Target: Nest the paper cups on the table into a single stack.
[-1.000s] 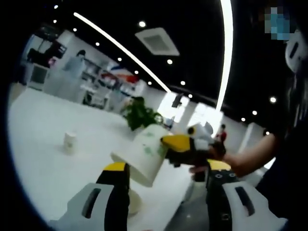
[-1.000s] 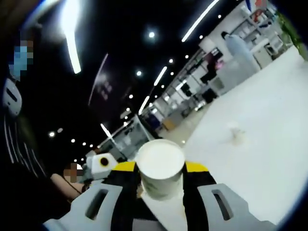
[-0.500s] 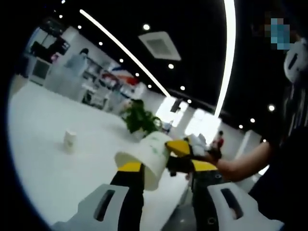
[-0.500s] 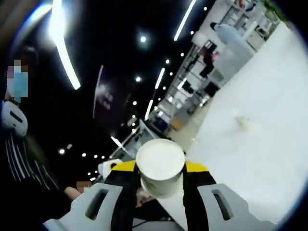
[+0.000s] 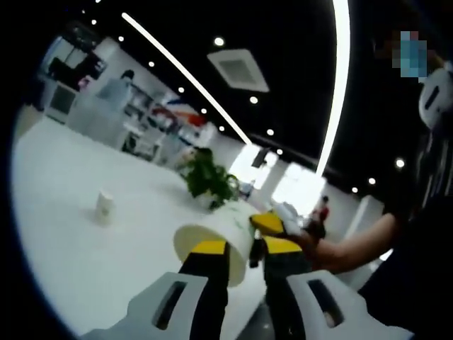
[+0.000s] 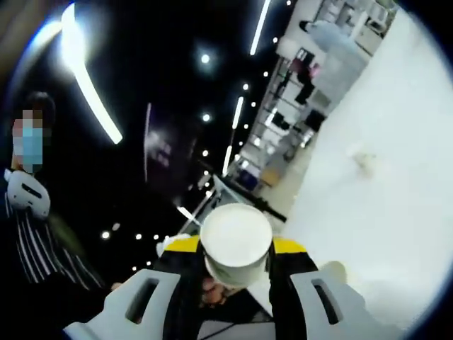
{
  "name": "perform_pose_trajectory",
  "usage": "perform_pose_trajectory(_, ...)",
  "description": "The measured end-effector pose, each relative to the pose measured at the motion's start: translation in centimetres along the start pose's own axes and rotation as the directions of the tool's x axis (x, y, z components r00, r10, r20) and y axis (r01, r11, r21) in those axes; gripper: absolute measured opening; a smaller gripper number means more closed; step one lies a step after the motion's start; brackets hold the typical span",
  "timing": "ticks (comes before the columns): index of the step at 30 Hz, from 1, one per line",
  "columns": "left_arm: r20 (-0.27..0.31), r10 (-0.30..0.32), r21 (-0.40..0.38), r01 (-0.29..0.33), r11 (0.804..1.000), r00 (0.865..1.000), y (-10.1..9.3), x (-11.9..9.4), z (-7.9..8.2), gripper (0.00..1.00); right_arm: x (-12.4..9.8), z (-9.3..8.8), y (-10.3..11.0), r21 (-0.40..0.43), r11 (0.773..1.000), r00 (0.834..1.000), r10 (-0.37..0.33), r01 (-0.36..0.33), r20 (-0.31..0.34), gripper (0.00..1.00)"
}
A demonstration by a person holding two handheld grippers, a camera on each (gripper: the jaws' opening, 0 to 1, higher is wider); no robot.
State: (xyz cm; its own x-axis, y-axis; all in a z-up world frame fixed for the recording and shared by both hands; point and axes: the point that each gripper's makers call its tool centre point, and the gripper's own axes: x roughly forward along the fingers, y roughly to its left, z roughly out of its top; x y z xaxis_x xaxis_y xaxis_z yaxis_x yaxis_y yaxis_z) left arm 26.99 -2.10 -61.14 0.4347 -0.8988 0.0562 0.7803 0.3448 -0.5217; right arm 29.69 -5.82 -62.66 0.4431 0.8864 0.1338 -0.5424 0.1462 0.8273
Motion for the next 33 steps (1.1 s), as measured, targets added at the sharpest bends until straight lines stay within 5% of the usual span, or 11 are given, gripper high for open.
perform_pose_trajectory(18,-0.033,-0.042,-0.065,0.040,0.997,0.999,-0.6,0.0,0.0,0.01,0.1,-0.5,0.5,0.067,0.995,0.998,0.067,-0.067,0.002,0.34)
perform_pose_trajectory(33,-0.048,-0.058,-0.021,0.058,0.998,0.997,-1.2,-0.1,0.2,0.00,0.0,0.4,1.3,-0.004,0.994,0.994,0.110,-0.110,0.024,0.34)
